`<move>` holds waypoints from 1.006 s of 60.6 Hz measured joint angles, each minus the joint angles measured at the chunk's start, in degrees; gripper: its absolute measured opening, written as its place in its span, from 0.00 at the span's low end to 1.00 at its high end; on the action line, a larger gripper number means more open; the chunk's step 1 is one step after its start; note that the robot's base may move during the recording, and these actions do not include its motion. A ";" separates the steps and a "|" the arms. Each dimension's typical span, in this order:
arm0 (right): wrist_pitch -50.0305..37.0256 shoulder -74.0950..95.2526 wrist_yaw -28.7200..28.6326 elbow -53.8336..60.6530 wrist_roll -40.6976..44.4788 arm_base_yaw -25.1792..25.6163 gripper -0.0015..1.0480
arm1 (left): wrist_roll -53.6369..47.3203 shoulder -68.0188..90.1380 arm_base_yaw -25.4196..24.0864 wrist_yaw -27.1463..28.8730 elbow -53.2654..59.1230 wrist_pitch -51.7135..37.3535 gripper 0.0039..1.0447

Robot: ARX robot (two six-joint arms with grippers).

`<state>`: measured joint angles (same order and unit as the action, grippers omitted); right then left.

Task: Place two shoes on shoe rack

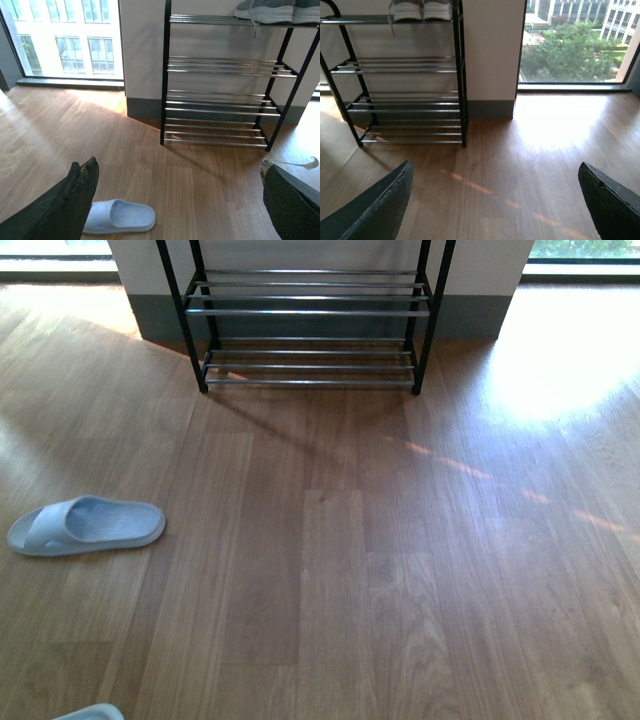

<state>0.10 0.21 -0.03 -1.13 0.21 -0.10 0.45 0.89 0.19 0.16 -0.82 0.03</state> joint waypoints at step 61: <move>-0.02 0.00 0.15 0.00 -0.02 0.00 0.91 | -0.02 0.00 -0.02 -0.17 0.00 0.00 0.91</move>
<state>0.08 0.21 0.12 -1.13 0.19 -0.10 0.43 0.89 0.16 -0.01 -0.82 0.03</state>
